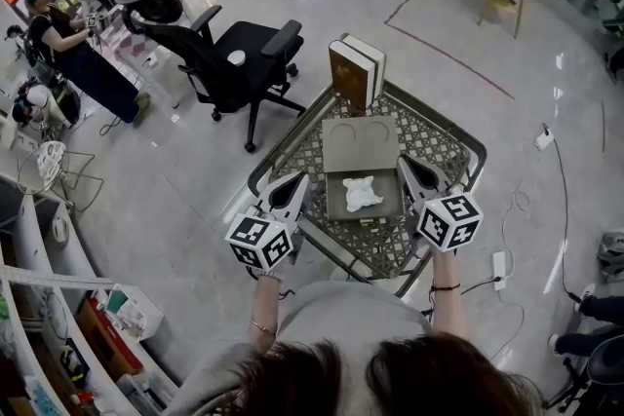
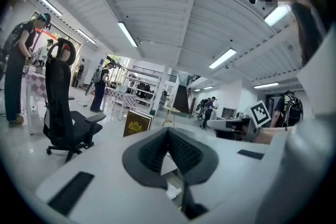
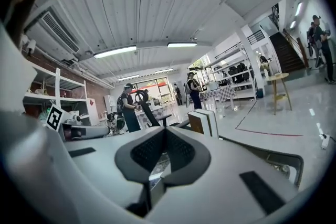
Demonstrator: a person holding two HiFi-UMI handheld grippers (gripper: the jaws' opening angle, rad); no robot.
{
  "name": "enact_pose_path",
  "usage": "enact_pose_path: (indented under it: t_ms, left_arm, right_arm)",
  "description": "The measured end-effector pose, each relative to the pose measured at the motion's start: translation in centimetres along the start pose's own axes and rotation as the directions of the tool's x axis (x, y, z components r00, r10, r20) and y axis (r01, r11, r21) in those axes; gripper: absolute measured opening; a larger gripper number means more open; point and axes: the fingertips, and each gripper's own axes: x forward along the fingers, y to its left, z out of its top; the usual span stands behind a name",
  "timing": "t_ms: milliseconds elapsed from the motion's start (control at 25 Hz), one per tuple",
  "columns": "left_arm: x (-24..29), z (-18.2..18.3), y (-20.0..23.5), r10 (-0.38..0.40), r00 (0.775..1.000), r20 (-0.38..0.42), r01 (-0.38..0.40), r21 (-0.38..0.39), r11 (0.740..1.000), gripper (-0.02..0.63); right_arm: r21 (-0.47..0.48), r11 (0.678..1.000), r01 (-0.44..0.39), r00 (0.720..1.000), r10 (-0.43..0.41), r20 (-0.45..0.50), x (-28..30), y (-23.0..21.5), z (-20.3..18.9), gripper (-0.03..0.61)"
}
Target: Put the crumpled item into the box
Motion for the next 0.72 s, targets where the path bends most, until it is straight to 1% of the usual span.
enact_pose_path:
  t_ms: [200,400,560,720]
  left_arm:
    - [-0.9,2.1,0.9,0.044,0.998,0.049,-0.046,0.052,0.998,0.017]
    - [-1.8,3.7,1.6,0.073,0.993,0.092,-0.079,0.070,0.994,0.017]
    - [-2.2,4.6,1.6,0.083,0.991,0.108,-0.092,0.089,0.992,0.017]
    - [-2.1,4.6,1.5,0.078,0.992,0.103,-0.088,0.093,0.992,0.017]
  right_arm:
    - [-0.025,1.000,0.013,0.998,-0.011,0.059,-0.8,-0.2,2.2,0.021]
    - [-0.044,0.999,0.016,0.994,-0.012,0.104,-1.3,-0.2,3.8,0.021]
    - [-0.040,0.999,0.018,0.992,-0.013,0.125,-1.6,-0.3,4.2,0.021]
    - [-0.039,0.999,0.020,0.989,-0.014,0.145,-1.8,-0.6,4.7,0.021]
